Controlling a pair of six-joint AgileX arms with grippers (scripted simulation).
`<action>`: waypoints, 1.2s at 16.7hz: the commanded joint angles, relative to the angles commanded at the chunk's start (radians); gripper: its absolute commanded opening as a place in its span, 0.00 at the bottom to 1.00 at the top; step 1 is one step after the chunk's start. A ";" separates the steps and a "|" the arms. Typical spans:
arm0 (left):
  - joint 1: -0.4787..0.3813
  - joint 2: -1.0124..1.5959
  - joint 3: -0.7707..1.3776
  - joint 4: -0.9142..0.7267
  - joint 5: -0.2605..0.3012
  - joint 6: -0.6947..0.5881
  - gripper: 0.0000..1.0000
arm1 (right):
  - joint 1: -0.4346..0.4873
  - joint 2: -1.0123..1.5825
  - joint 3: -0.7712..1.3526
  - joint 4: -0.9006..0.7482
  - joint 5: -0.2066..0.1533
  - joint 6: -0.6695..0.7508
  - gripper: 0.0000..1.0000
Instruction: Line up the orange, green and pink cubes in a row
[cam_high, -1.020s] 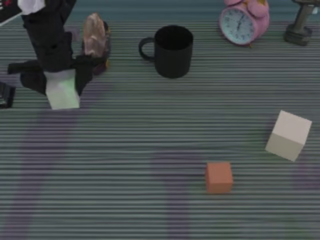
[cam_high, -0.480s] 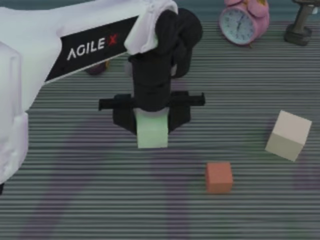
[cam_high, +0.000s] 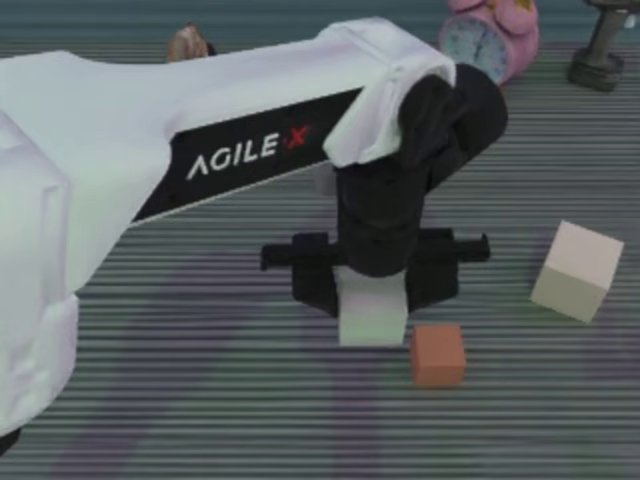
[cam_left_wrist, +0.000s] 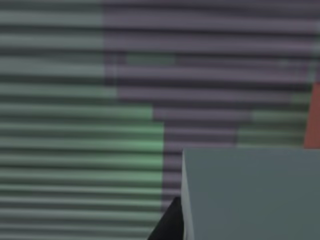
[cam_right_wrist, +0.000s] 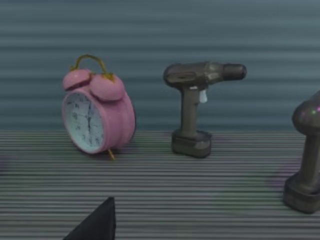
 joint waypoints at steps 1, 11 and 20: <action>0.000 0.000 0.000 0.000 0.000 0.000 0.00 | 0.000 0.000 0.000 0.000 0.000 0.000 1.00; 0.000 0.053 -0.167 0.221 0.000 0.002 0.00 | 0.000 0.000 0.000 0.000 0.000 0.000 1.00; 0.000 0.060 -0.189 0.249 0.001 0.001 0.30 | 0.000 0.000 0.000 0.000 0.000 0.000 1.00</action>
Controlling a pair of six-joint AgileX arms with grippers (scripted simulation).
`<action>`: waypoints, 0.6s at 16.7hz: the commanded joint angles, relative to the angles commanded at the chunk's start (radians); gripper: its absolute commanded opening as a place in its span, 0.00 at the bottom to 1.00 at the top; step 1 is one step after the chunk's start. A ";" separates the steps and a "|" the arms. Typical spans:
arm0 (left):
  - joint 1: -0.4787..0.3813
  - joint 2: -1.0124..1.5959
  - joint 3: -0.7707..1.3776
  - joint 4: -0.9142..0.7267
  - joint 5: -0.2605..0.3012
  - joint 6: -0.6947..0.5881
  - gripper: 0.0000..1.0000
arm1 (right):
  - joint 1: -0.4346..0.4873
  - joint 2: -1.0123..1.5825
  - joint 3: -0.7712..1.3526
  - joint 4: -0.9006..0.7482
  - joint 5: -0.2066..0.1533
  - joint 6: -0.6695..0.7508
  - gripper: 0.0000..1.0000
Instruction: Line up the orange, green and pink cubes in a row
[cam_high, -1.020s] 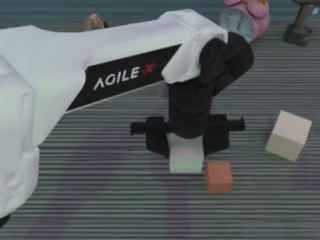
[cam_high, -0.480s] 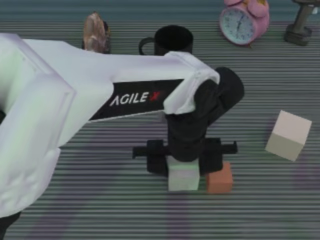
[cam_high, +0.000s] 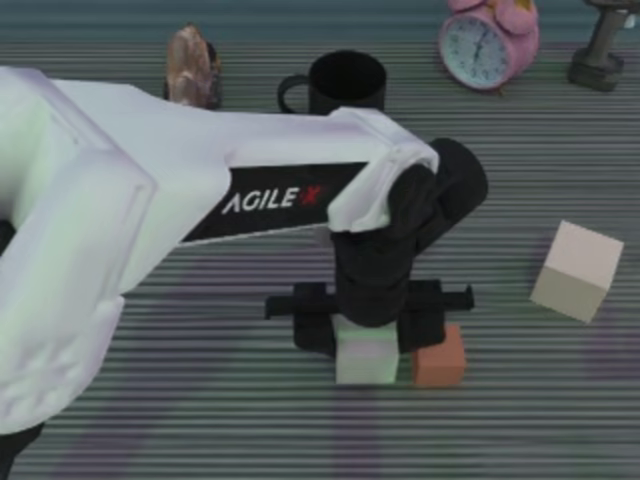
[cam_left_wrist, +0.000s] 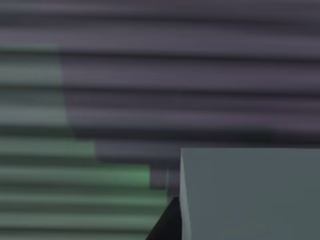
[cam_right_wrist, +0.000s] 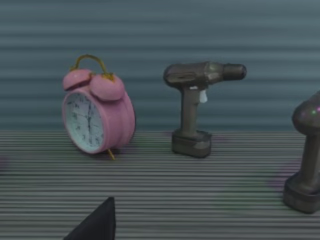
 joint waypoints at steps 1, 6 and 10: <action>0.000 0.000 0.000 0.000 0.000 0.000 0.38 | 0.000 0.000 0.000 0.000 0.000 0.000 1.00; 0.000 0.000 0.000 0.000 0.000 0.000 0.75 | 0.000 0.000 0.000 0.000 0.000 0.000 1.00; 0.000 0.000 0.000 0.000 0.000 0.000 1.00 | 0.000 0.000 0.000 0.000 0.000 0.000 1.00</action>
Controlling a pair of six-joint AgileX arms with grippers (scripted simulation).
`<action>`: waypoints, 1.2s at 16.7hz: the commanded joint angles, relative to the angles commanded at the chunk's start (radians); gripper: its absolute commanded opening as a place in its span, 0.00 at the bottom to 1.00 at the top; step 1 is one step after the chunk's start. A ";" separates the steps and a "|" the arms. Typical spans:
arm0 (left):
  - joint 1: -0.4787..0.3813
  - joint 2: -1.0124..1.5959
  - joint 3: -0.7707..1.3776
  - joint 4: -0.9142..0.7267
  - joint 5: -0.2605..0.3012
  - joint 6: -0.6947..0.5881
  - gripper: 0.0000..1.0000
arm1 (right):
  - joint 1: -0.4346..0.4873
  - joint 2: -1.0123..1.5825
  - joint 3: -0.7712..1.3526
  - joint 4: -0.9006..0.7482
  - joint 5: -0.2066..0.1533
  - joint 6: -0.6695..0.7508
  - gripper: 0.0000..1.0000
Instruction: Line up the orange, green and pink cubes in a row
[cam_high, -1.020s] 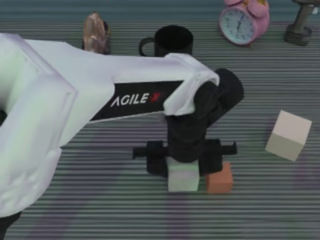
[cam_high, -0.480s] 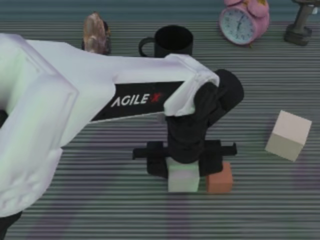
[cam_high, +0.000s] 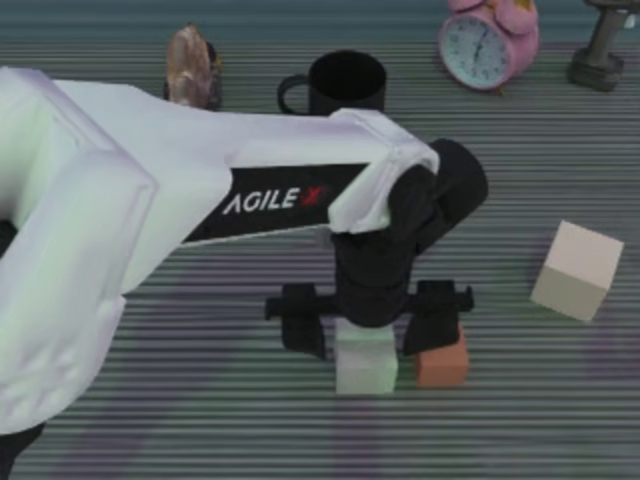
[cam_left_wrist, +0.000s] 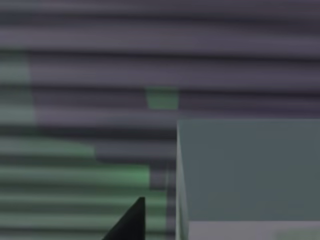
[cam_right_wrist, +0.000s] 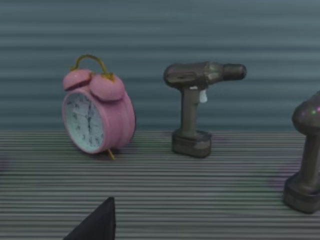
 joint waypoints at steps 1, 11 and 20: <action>0.000 0.000 0.000 0.000 0.000 0.000 1.00 | 0.000 0.000 0.000 0.000 0.000 0.000 1.00; 0.002 -0.011 0.035 -0.041 -0.001 -0.002 1.00 | 0.000 0.000 0.000 0.000 0.000 0.000 1.00; 0.018 -0.069 0.176 -0.244 -0.001 -0.005 1.00 | 0.000 0.000 0.000 0.000 0.000 0.000 1.00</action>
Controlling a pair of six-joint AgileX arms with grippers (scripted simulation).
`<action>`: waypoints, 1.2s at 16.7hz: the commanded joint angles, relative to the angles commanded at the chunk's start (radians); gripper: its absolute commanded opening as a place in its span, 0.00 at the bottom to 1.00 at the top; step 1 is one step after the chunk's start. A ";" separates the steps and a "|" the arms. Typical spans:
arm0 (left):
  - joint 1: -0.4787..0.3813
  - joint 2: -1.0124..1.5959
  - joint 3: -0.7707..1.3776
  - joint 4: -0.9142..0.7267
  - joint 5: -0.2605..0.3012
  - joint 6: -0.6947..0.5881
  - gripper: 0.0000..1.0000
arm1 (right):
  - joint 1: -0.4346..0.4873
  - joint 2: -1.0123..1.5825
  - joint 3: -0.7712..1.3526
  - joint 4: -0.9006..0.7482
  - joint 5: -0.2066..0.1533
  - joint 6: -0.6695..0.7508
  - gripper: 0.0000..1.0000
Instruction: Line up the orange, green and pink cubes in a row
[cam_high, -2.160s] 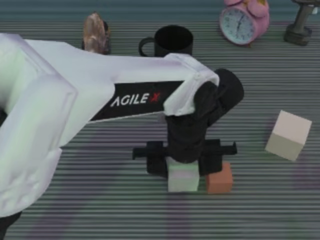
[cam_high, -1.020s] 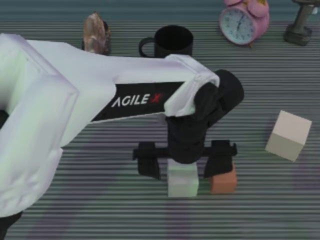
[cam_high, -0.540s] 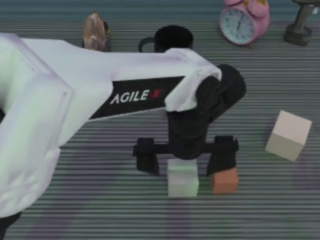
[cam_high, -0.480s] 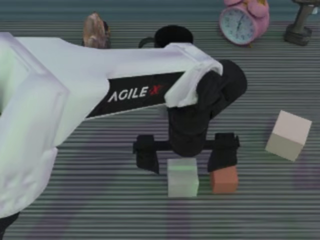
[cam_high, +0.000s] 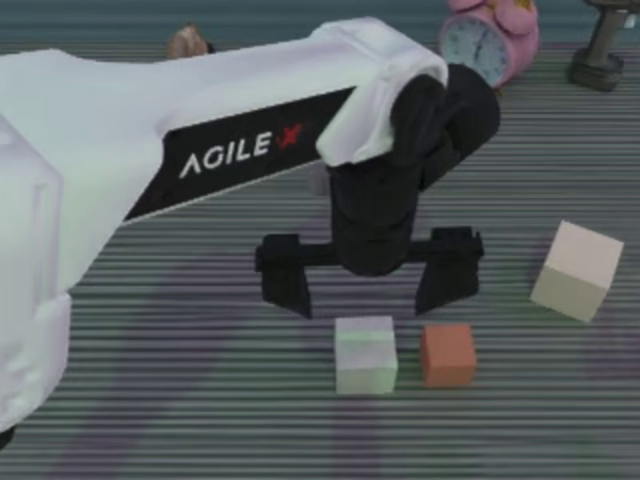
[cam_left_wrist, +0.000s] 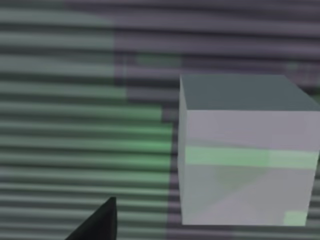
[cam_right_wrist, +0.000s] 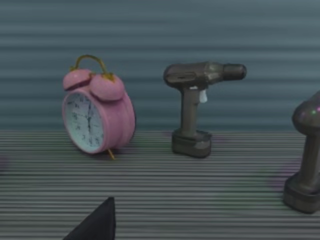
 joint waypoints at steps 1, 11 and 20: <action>-0.005 0.004 -0.002 0.002 0.000 0.000 1.00 | 0.000 0.000 0.000 0.000 0.000 0.000 1.00; 0.200 -0.428 -0.388 0.259 -0.008 0.128 1.00 | 0.053 0.414 0.366 -0.262 -0.003 -0.204 1.00; 0.558 -1.292 -1.134 0.731 -0.005 0.466 1.00 | 0.142 1.315 0.994 -0.752 0.002 -0.570 1.00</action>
